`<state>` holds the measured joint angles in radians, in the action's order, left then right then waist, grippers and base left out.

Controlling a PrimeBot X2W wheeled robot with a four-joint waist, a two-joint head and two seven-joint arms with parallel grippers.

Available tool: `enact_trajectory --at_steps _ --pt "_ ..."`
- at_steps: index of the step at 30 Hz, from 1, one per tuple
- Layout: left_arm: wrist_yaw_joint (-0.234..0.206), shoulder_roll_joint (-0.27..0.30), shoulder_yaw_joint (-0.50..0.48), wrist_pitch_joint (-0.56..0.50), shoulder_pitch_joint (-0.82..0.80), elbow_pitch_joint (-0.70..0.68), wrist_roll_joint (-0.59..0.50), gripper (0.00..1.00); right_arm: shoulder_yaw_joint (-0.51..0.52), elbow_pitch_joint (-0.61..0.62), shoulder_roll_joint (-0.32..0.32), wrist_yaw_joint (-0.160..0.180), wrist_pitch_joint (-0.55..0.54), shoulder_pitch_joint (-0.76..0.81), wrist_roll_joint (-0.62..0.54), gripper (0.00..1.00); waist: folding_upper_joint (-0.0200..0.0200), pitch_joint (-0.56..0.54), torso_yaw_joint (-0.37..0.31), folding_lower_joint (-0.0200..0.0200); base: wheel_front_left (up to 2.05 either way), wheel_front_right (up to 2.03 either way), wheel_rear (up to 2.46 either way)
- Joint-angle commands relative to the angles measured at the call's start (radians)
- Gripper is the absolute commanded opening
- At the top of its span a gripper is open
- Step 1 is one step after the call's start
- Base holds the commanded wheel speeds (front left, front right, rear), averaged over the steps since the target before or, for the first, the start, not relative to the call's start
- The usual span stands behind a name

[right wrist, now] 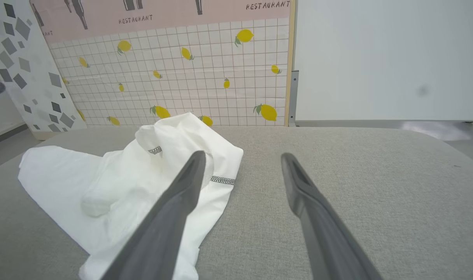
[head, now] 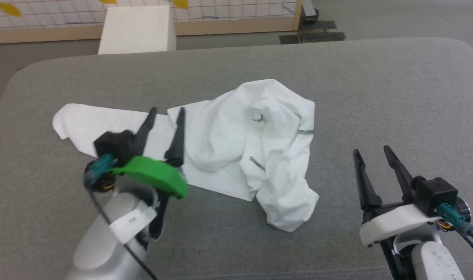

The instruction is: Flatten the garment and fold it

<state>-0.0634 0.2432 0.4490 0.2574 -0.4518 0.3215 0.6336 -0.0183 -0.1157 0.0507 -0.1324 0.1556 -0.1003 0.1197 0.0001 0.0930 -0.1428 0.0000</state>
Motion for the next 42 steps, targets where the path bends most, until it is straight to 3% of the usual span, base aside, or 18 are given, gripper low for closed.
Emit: enact_trajectory --at_steps 1,9,21,25,27,31,36,37,39,42 --pt "-0.007 0.011 -0.033 0.004 0.054 -0.033 -0.031 1.00 0.006 0.010 -0.001 0.002 -0.007 0.013 -0.011 1.00 -0.0001 -0.009 0.038 0.0000 0.00 0.00 0.00" --pt "0.008 0.010 -0.207 0.004 0.248 -0.172 -0.173 1.00 0.025 0.037 -0.001 0.002 -0.028 0.031 -0.020 1.00 -0.0001 -0.012 0.083 0.0000 0.00 0.00 0.00" --pt "0.072 -0.084 -0.342 0.004 0.358 -0.216 -0.289 1.00 -0.012 0.051 -0.001 0.002 -0.079 0.032 -0.021 1.00 -0.0001 -0.002 0.107 0.0000 0.00 0.00 0.00" --pt "0.096 -0.113 -0.359 0.004 0.351 -0.213 -0.319 1.00 -0.075 0.014 -0.001 0.002 -0.206 0.011 -0.010 1.00 -0.0001 0.006 0.114 0.0000 0.00 0.00 0.00" --pt "0.112 -0.133 -0.368 0.004 0.347 -0.211 -0.335 1.00 -0.109 -0.036 -0.001 0.002 -0.351 -0.020 0.002 1.00 -0.0001 0.015 0.122 0.0000 0.00 0.00 0.00" --pt "0.132 -0.152 -0.379 0.004 0.342 -0.199 -0.346 1.00 -0.157 -0.089 -0.001 0.002 -0.532 -0.054 0.053 1.00 -0.0001 0.023 0.139 0.0000 0.00 0.00 0.00" --pt "0.148 -0.167 -0.393 0.004 0.341 -0.192 -0.358 1.00 -0.210 -0.122 -0.001 0.002 -0.686 -0.083 0.056 1.00 -0.0001 0.033 0.156 0.0000 0.00 0.00 0.00" --pt "0.153 -0.172 -0.397 0.004 0.340 -0.189 -0.360 1.00 -0.220 -0.131 -0.001 0.002 -0.726 -0.091 0.048 0.47 -0.0001 0.035 0.161 0.0000 0.00 0.00 0.00" --pt "0.158 -0.176 -0.401 0.004 0.339 -0.187 -0.364 1.00 -0.227 -0.131 -0.001 0.002 -0.738 -0.101 0.037 0.00 -0.0001 0.038 0.165 0.0000 0.00 0.00 0.00" --pt "0.164 -0.181 -0.405 0.004 0.336 -0.183 -0.370 1.00 -0.218 -0.127 -0.001 0.002 -0.713 -0.125 0.027 0.00 -0.0001 0.042 0.169 0.0000 0.00 0.00 0.00"
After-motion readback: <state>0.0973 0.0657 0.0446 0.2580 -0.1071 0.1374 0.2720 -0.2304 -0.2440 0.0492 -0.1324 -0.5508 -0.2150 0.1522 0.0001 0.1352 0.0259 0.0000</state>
